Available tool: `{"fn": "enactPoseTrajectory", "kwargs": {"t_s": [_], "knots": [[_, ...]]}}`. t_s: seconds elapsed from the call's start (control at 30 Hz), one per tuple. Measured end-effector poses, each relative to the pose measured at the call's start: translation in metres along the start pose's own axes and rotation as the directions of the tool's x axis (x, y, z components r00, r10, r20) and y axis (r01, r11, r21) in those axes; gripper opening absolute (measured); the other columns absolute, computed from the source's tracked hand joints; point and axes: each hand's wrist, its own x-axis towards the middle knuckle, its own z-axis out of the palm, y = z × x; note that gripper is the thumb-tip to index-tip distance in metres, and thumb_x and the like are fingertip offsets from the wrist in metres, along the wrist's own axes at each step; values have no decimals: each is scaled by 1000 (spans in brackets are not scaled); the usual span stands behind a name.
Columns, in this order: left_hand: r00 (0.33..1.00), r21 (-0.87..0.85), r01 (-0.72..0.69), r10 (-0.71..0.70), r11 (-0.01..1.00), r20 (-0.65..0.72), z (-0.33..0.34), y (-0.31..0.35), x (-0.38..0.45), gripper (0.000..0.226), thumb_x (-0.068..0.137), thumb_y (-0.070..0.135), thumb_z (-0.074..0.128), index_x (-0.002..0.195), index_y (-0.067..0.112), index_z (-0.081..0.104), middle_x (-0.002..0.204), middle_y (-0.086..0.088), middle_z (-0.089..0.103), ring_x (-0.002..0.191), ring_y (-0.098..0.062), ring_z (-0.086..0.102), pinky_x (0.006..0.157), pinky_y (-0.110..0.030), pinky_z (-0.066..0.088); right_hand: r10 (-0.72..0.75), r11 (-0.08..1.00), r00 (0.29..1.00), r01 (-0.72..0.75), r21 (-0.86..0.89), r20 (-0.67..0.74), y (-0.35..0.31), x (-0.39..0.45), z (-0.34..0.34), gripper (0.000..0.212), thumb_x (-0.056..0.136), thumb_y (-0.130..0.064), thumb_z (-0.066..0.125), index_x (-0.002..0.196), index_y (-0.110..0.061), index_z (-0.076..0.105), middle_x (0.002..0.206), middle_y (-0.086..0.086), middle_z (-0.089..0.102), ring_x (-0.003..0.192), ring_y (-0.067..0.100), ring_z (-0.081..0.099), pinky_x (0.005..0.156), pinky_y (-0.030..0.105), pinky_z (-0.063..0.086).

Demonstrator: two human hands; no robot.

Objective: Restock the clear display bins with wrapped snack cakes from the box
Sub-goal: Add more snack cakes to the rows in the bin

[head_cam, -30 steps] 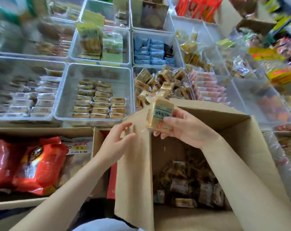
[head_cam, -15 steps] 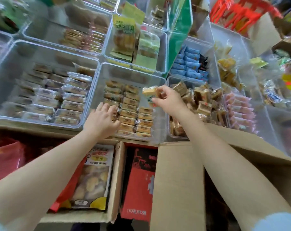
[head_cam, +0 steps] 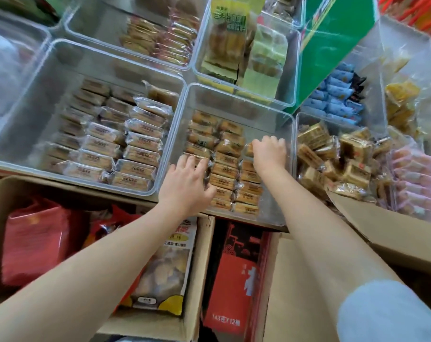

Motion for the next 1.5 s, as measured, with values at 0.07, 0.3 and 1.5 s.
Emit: {"fn": "enactPoseTrajectory", "kwargs": {"t_s": [0.07, 0.3, 1.5], "knots": [[1000, -3, 3, -3, 1000, -2, 1, 0, 0, 71, 91, 51, 38, 153, 17, 33, 148, -13, 45, 139, -30, 35, 105, -46, 40, 4, 995, 1000, -3, -103, 4, -5, 0, -6, 25, 94, -16, 56, 118, -20, 62, 119, 8, 60, 113, 29, 52, 97, 42, 36], [1000, -18, 17, -17, 1000, -10, 0, 1, -2, 72, 86, 49, 31, 150, 16, 40, 135, -11, 53, 129, -29, 40, 98, -45, 42, 54, 941, 998, -39, -336, 35, -13, 4, -30, 35, 87, -26, 68, 121, -17, 65, 121, 11, 49, 114, 29, 42, 97, 43, 34], [1000, -26, -2, 1, 1000, -31, -2, 2, -2, 45, 89, 44, 36, 117, 14, 56, 114, -7, 58, 113, -27, 46, 86, -41, 44, 205, 545, 843, -520, 658, 497, -42, 27, -8, 112, 86, -70, 57, 158, -4, 2, 161, 17, 26, 149, 40, 20, 122, 58, 10]]}}
